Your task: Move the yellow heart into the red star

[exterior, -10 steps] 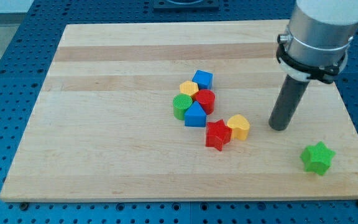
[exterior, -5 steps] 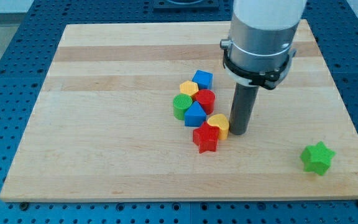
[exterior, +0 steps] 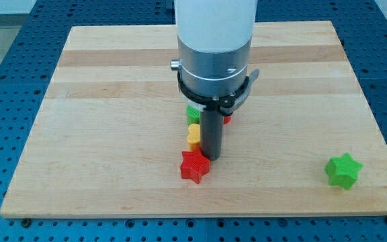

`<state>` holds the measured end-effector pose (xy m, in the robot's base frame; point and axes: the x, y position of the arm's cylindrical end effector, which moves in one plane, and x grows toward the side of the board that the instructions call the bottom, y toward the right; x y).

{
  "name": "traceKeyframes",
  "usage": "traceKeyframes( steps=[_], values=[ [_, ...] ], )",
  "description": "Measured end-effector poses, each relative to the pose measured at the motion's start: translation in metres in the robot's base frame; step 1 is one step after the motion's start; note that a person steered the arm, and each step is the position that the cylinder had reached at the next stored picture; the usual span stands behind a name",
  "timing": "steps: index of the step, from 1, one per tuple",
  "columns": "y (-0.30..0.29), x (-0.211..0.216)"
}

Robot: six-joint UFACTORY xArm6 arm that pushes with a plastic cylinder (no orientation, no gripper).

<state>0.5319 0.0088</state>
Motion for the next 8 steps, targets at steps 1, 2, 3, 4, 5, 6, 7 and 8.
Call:
traceKeyframes(
  steps=[1, 2, 3, 4, 5, 6, 7, 8],
  values=[
    [-0.012, 0.003],
    [-0.023, 0.011],
    [-0.03, 0.005],
    [-0.066, 0.004],
    [-0.097, -0.008],
    [-0.094, -0.029],
    [-0.071, -0.037],
    [-0.042, -0.045]
  ],
)
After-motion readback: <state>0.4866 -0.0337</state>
